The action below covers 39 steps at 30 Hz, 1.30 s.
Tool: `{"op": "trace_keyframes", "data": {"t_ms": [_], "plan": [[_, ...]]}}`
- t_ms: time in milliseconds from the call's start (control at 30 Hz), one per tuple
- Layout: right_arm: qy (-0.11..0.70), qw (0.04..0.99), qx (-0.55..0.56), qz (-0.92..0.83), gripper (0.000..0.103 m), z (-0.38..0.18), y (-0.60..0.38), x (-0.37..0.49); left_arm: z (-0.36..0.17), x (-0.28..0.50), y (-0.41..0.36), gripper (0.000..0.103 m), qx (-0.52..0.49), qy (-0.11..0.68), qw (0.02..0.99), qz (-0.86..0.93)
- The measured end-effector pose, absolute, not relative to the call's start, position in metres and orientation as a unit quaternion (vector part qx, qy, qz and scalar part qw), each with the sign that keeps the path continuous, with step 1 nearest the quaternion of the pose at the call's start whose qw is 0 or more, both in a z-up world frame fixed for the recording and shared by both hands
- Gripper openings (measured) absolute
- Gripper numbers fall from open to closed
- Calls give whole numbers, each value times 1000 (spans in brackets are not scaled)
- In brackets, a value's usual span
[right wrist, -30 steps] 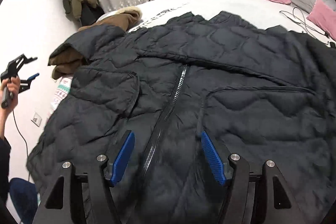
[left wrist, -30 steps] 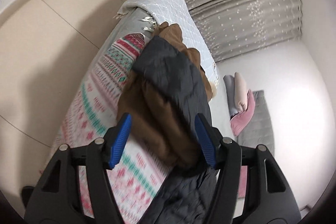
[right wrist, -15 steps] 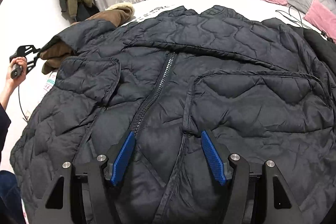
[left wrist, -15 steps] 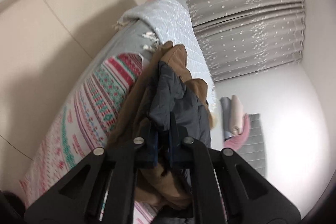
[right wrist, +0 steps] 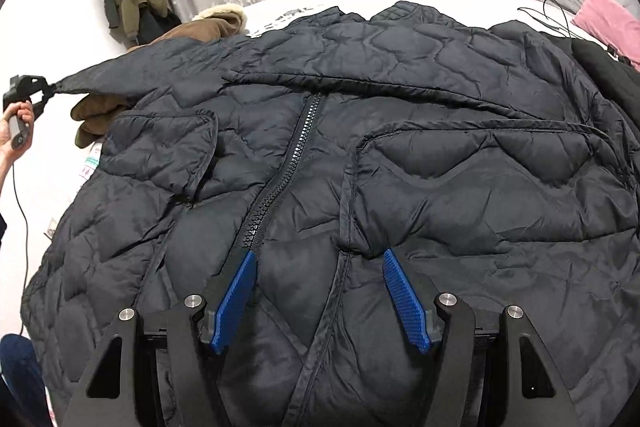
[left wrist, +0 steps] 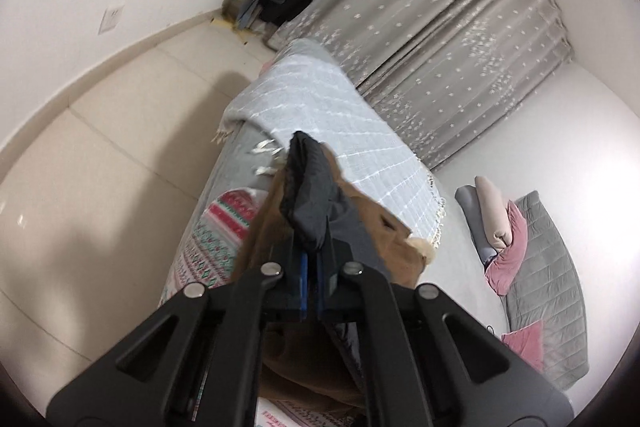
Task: Fold large clothes
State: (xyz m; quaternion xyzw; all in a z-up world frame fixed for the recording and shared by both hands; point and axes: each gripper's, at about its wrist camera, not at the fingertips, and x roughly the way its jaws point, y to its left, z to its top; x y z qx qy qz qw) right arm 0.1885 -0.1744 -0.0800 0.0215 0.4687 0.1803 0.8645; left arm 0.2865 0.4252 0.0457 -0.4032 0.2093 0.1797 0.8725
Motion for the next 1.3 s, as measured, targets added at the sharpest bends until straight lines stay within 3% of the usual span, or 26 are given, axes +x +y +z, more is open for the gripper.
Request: {"op": "trace_keyframes", "data": {"t_ms": [400, 633, 867, 1300], "plan": [[450, 861, 123, 205, 67, -59, -206, 192, 161, 304, 292, 4, -309, 145, 938, 52], [431, 867, 168, 184, 67, -47, -236, 193, 185, 327, 174, 4, -260, 155, 952, -52], [411, 874, 211, 150, 67, -40, -275, 197, 144, 361, 53, 4, -204, 217, 948, -112], [410, 862, 278, 112, 67, -45, -321, 202, -14, 400, -102, 8, -119, 404, 896, -140]]}}
